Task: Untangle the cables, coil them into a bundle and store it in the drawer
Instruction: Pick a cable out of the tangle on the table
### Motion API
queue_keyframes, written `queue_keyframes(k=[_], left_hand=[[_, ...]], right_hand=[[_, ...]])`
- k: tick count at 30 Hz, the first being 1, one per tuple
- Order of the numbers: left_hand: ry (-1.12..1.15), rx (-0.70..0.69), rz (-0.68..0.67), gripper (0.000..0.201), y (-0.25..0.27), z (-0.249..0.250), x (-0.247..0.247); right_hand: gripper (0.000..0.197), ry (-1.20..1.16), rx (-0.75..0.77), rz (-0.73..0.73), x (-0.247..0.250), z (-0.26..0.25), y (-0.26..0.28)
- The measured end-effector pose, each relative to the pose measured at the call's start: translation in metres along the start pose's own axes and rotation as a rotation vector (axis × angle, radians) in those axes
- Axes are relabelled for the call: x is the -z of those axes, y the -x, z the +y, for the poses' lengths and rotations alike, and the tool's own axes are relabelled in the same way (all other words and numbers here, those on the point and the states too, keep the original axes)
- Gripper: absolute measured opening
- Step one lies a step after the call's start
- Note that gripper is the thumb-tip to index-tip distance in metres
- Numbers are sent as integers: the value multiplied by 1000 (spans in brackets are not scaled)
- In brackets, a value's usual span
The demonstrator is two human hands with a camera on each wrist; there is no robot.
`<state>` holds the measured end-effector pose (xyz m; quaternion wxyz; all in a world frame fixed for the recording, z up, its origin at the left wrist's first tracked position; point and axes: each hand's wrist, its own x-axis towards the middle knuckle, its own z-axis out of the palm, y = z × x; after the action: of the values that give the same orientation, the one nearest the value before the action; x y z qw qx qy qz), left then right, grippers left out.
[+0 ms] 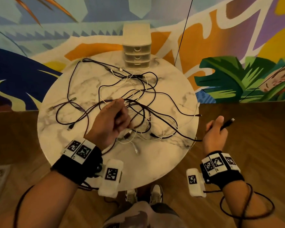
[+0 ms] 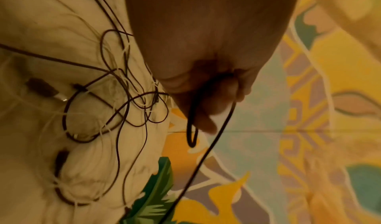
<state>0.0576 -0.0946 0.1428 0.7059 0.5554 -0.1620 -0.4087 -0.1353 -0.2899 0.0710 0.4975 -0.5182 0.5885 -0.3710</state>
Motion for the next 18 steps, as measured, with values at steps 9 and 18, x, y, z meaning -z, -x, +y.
queue_keyframes(k=[9, 18], left_hand=[[-1678, -310, -440, 36, -1, -16, -42], [-1256, -170, -399, 24, 12, -73, -43]], right_hand=[[71, 317, 28, -957, 5, -39, 58], [36, -29, 44, -628, -4, -28, 54]])
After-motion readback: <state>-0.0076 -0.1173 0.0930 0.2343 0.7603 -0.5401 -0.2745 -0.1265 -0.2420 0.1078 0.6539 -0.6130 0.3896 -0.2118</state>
